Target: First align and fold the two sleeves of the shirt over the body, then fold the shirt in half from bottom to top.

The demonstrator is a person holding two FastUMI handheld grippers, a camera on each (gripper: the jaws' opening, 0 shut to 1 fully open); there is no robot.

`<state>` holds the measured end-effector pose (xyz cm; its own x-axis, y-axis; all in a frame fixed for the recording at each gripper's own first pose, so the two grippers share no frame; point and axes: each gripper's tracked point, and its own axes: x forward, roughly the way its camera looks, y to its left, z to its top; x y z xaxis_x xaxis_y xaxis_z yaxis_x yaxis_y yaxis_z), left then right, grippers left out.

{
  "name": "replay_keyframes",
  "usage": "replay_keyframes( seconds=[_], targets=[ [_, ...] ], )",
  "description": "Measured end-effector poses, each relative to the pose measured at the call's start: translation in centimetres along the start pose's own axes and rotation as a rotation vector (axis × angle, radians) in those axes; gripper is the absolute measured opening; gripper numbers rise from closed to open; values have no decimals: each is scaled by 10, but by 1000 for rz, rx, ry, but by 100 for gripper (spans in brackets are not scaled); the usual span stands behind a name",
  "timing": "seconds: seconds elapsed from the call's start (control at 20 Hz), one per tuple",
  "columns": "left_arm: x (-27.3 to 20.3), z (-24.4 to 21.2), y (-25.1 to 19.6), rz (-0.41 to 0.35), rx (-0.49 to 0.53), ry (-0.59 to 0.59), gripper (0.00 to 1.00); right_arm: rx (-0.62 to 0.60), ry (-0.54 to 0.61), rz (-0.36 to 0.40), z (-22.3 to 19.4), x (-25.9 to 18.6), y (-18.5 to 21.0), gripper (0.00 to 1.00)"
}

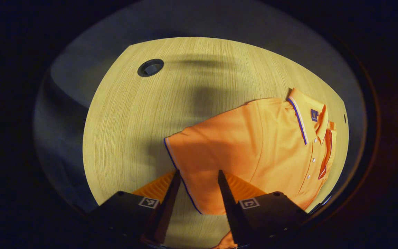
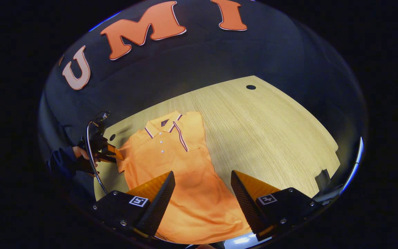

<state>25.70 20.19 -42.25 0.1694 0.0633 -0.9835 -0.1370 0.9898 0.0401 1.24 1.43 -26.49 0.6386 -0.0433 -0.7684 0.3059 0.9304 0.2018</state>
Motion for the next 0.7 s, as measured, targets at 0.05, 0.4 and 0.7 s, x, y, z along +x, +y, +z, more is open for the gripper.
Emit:
replay_keyframes(
  seconds=[0.05, 0.4, 0.7],
  targets=[
    [-2, 3, -3, -23, 15, -11, 60, 9, 3, -1, -3, 0, -1, 99],
    [-13, 7, -13, -29, 52, -42, 11, 17, 23, -13, -15, 1, -5, 99],
    [-50, 27, -48, -46, 183, -131, 12, 38, 52, -31, -24, 4, -11, 99]
  ],
)
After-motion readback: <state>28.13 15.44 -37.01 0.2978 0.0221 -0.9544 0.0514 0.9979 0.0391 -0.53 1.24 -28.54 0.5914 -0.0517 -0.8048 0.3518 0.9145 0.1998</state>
